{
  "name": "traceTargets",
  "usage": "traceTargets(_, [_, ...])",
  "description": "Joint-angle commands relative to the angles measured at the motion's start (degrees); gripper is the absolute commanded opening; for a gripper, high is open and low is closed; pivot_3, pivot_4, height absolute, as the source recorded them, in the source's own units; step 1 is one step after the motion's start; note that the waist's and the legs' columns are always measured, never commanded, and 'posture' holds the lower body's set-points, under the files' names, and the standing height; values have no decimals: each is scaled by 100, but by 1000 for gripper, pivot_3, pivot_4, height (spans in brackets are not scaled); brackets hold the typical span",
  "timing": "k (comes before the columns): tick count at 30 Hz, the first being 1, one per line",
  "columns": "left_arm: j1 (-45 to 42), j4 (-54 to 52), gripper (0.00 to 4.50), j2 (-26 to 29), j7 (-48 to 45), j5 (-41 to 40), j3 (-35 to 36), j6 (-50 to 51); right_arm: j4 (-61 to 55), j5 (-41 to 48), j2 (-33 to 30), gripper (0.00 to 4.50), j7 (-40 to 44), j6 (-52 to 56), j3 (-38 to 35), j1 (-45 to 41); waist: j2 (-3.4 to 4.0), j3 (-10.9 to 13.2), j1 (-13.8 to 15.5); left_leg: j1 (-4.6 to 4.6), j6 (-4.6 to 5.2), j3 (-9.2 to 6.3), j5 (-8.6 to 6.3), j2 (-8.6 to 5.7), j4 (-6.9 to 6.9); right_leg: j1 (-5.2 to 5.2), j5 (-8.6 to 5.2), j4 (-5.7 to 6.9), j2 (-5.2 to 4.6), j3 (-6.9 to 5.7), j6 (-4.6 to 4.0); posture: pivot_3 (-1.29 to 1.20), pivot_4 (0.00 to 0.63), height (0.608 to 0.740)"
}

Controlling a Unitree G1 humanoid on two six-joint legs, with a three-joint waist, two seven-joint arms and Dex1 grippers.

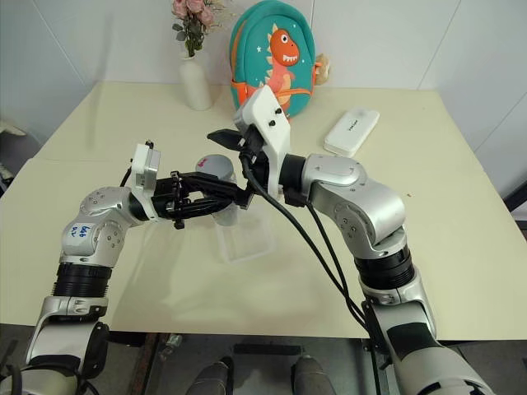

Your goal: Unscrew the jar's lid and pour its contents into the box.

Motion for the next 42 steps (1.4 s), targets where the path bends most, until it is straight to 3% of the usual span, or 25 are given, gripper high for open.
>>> traceTargets(1, [12,-195,1981,-22,95,-141,192,-56,-100,-22,55,4500,35,-167,-35,-53,0,0,4,0,0,0,0,0,0,0,0,0,0,0,0,0,150,740])
traceTargets(21, [158,-435,1981,127,-297,-287,152,169,739,-562,213,4500,265,-824,88,-240,0,0,-3,0,-1,0,0,0,0,0,0,0,0,0,0,0,150,740])
traceTargets(42, [188,-406,1981,231,-432,-248,196,35,162,-219,-545,4500,669,-425,-147,52,0,0,5,0,0,0,0,0,0,0,0,-1,0,0,0,0,150,740])
